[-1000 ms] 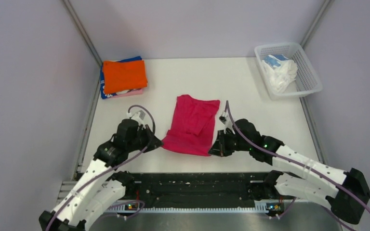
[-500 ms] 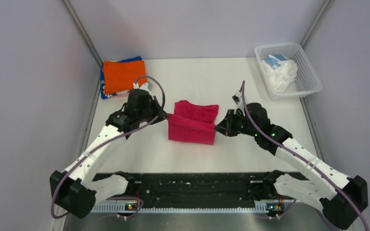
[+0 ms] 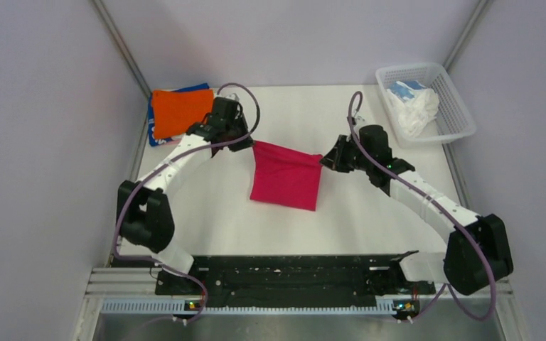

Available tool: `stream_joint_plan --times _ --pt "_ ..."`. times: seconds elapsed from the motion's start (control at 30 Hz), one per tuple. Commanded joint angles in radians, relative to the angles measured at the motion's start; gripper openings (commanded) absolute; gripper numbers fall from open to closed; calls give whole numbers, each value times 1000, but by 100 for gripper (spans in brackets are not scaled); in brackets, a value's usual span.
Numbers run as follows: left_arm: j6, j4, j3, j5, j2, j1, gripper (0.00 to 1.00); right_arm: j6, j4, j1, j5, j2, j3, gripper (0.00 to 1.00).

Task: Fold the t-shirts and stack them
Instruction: Fold the long partially folded tshirt into a neat square

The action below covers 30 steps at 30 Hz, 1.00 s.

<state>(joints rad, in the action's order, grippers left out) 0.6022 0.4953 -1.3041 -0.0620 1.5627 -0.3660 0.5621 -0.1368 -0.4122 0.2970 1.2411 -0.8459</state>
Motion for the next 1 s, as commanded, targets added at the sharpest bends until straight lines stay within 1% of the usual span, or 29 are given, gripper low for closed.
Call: stream_joint_plan --times 0.0,0.13,0.23,0.27,0.37,0.4,0.43,0.47,0.5,0.53,0.57,0.6,0.7,0.9,0.97 --pt "-48 -38 -134 18 132 48 0 -33 72 51 2 101 -71 0" --pt "-59 22 -251 -15 266 75 0 -22 127 77 8 200 -89 0" --pt "-70 21 -302 -62 350 88 0 -25 128 95 -5 272 -111 0" --pt "-74 20 -321 -74 377 93 0 -32 158 100 -12 293 -111 0" --pt "-82 22 -376 -87 463 100 0 -37 216 123 -4 383 -131 5" --pt "-83 22 -393 -92 487 103 10 -30 222 131 -1 415 -145 8" --pt "-82 23 -411 -96 510 105 21 -16 218 138 1 440 -165 14" --pt "-76 26 -429 -100 528 108 34 -8 219 145 3 465 -181 28" --pt "-70 29 -444 -114 542 114 48 -4 220 147 1 481 -194 52" --pt "-65 30 -454 -137 551 119 85 -2 216 148 -6 490 -207 72" --pt "-62 31 -458 -163 552 124 98 0 208 148 -17 494 -218 94" --pt "-59 30 -454 -182 549 127 99 1 196 149 -33 494 -224 98" --pt "-55 11 -376 -222 509 126 99 -1 171 149 -70 455 -211 99" --pt "-24 -145 -67 -357 370 114 98 20 181 148 -105 291 -65 99" --pt "-7 -177 8 -359 342 95 95 36 145 148 -141 227 -25 99"
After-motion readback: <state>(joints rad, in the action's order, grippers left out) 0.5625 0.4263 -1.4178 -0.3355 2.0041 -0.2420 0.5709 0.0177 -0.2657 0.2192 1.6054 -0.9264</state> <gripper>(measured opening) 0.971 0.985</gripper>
